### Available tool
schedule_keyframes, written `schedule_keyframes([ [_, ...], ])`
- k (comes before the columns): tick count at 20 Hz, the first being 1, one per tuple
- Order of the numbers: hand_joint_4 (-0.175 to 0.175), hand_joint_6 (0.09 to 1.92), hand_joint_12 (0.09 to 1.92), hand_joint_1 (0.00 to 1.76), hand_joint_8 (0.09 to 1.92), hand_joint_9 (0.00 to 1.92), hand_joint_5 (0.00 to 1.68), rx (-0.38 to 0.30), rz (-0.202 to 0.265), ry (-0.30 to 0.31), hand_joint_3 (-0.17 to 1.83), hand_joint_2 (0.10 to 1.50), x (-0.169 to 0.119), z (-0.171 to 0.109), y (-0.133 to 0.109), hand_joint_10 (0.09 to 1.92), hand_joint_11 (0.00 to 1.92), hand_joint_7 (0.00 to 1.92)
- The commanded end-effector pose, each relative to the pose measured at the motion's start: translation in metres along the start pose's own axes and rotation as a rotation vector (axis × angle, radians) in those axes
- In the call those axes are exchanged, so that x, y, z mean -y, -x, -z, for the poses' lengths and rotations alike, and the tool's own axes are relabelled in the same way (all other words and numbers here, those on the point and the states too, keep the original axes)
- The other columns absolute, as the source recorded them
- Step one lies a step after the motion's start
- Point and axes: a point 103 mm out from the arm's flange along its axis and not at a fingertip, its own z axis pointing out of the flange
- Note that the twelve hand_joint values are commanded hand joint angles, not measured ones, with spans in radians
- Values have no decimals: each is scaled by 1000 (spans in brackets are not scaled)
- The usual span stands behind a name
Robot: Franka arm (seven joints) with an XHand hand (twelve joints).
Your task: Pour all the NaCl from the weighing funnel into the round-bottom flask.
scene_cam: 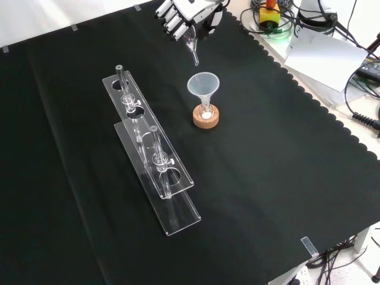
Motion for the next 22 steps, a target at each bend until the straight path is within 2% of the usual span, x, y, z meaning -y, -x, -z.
schedule_keyframes([
  [1,175,900,1210,1105,620,937,1185,71,83,-81,806,617,-19,-34,-37,415,580,750],
  [5,175,900,1210,1105,621,937,1185,73,81,-78,806,617,-19,-34,-36,415,580,749],
  [10,175,899,1203,1105,619,930,1186,104,69,-74,806,616,-19,-31,-37,412,560,738],
  [22,175,897,1212,1104,621,913,1186,171,73,-89,803,618,-18,-23,-41,411,505,716],
])
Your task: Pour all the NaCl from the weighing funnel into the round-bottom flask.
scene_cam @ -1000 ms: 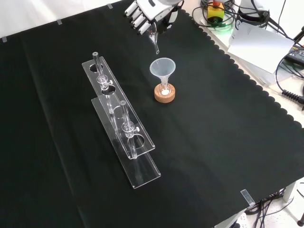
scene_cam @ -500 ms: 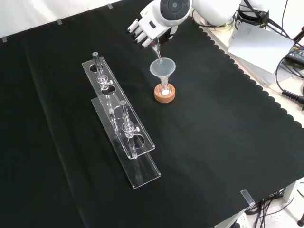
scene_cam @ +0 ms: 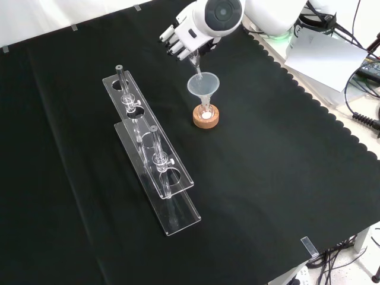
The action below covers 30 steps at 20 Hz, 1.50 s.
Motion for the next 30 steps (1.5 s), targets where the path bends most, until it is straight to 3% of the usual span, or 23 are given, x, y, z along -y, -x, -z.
schedule_keyframes([
  [1,175,897,1214,1104,621,912,1186,54,7,-6,803,618,0,8,-5,411,502,715],
  [18,175,898,1227,1104,623,895,1185,139,9,-9,802,619,2,19,-5,412,476,703],
  [30,175,898,1230,1104,625,887,1185,151,16,2,802,619,2,18,-2,414,455,694],
])
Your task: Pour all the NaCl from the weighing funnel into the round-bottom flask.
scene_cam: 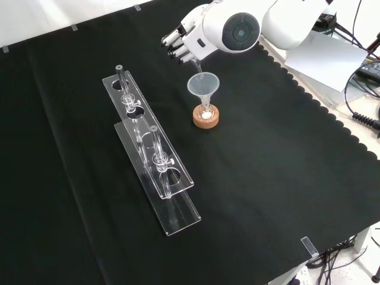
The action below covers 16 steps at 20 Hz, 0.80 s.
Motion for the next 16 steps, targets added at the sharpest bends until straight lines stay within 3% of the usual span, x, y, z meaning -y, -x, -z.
schedule_keyframes([
  [1,175,898,1231,1104,625,886,1185,7,4,7,802,619,0,-1,0,414,454,693],
  [8,175,898,1234,1104,626,883,1185,-7,0,9,801,619,2,-4,3,416,446,691],
  [16,175,900,1239,1103,628,879,1183,-138,-12,20,801,620,3,-11,7,418,442,690],
])
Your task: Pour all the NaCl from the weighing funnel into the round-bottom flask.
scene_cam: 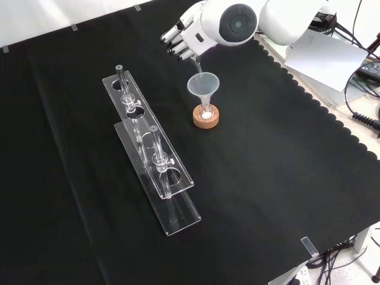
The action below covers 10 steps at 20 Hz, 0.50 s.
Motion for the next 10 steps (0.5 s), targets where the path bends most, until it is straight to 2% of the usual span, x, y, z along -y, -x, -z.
schedule_keyframes([
  [1,175,900,1240,1103,628,879,1183,-100,-4,13,801,620,-1,-7,3,418,443,689],
  [5,175,903,1245,1102,628,877,1181,-169,-23,16,800,622,-1,-15,7,419,448,689],
  [10,175,907,1248,1100,628,876,1179,-291,-34,26,799,624,-2,-25,16,421,448,686],
])
